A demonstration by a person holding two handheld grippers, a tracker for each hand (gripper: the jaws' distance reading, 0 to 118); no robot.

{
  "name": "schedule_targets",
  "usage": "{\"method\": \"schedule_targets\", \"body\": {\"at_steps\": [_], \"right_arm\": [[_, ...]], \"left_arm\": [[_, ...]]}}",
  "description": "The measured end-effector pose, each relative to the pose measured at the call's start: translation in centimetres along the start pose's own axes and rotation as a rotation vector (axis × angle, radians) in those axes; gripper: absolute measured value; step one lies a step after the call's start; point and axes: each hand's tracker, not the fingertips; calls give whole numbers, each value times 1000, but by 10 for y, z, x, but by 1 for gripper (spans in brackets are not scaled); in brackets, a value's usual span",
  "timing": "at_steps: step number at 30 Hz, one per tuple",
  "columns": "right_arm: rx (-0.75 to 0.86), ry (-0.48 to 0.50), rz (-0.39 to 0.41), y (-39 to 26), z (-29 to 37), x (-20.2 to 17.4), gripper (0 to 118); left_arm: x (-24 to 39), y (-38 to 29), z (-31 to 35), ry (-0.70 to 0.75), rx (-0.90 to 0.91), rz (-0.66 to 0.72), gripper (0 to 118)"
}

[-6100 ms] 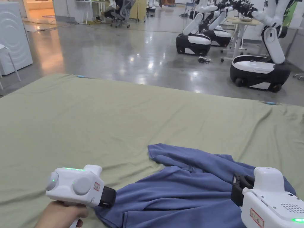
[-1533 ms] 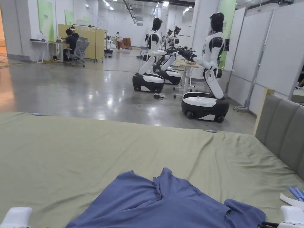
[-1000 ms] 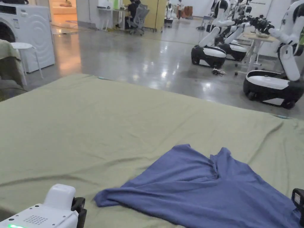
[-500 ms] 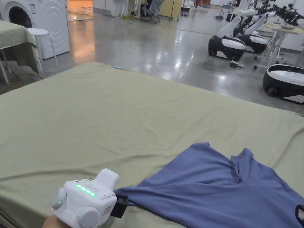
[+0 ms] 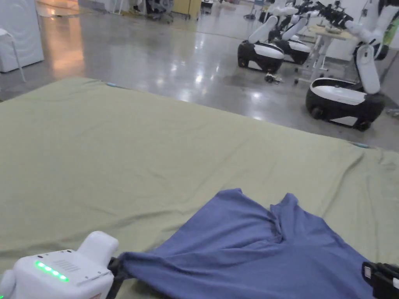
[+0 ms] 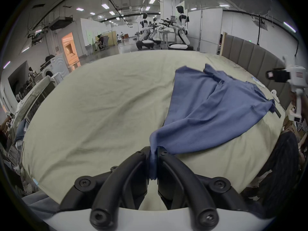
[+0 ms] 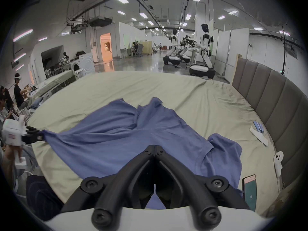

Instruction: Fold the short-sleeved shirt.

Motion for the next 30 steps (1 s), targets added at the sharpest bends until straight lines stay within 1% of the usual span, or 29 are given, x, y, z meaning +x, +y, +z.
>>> {"method": "schedule_targets", "body": {"at_steps": [2,4,5,6,8,9,10,11,12,13,16,18,19,20,21,22,23,24,25,27,29,30], "right_arm": [[-49,-12,-18,12,-27,20,0],[-88,-49,-26,26,-57,38,1],[-104,-62,-25,34,-74,48,8],[-121,-66,-19,41,-93,57,12],[-158,-49,-18,53,-128,72,23],[-201,-19,-21,57,-148,78,54],[-241,-18,-25,61,-168,83,90],[-248,-39,-19,63,-185,85,113],[-231,-41,-8,65,-197,87,118],[-241,-55,9,68,-210,87,115],[-293,-69,6,70,-242,90,115],[-308,-111,26,64,-255,89,115],[-319,-120,25,60,-259,89,112],[-358,-127,15,56,-262,89,101],[-400,-117,4,52,-261,86,66],[-387,-52,-33,47,-256,83,56],[-317,-96,-32,46,-247,77,47],[-341,-88,-21,45,-241,73,23],[-367,-30,-27,44,-235,67,8],[-357,-62,30,44,-222,59,5],[-334,-39,15,50,-200,58,5],[-288,-38,5,54,-188,57,5]], "left_arm": [[0,5,9,-38,38,54,8],[-1,9,13,-43,45,61,8],[-1,10,14,-42,46,59,8],[-1,11,15,-39,48,58,8],[2,16,15,-40,38,60,8],[2,16,14,-41,36,70,8],[1,17,11,-50,25,75,8],[3,17,9,-41,16,75,8],[3,18,6,-31,10,72,8],[4,18,3,-26,-3,71,8],[3,20,-4,-22,-27,72,8],[5,23,-7,-11,-36,66,8],[5,24,-9,-9,-38,65,8],[4,26,-10,-9,-45,63,8],[5,27,-11,-3,-47,60,8],[6,28,-12,-2,-52,61,8],[7,29,-14,-3,-57,63,8],[6,30,-14,-1,-58,64,8],[7,32,-16,0,-61,65,8],[9,36,-20,1,-64,65,8],[10,39,-22,14,-59,66,8],[9,42,-24,11,-57,70,8]]}}
